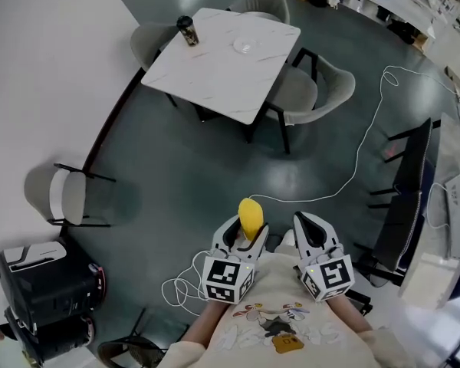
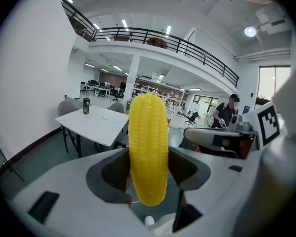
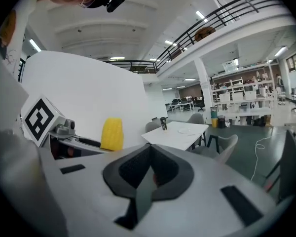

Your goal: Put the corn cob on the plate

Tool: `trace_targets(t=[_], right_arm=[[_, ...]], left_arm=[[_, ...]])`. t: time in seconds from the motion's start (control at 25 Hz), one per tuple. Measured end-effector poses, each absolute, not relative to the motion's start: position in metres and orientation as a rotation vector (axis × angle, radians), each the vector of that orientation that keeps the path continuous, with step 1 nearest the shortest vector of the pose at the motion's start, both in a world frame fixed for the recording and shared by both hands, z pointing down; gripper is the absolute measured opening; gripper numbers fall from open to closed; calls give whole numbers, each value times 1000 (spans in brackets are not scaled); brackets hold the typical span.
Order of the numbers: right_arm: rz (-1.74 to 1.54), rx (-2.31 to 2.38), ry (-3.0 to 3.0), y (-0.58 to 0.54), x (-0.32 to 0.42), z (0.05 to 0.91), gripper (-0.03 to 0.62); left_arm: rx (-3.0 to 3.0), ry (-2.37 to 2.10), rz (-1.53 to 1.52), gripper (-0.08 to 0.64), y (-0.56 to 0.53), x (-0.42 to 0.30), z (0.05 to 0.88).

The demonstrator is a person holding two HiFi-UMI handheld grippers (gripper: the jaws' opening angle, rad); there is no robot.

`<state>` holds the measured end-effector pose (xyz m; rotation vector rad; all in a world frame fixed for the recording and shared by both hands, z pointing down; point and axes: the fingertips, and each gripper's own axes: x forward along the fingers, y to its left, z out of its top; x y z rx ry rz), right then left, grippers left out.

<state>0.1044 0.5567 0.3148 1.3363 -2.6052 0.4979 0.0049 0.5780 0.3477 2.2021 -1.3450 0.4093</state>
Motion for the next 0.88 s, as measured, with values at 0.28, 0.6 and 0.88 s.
trace_targets(t=[0.28,0.6,0.88], right_arm=[[513,1375,-2584,549,80,316,3],[502,1404,-2553,540,30,330,3],[504,1434,-2525,532,12,329,3]], left_arm=[[2208,-1335,395,241,573,-24,349],[2242,-1305,379,241,563,-77,359],[2228,-1261,383,241,555,-96,369]])
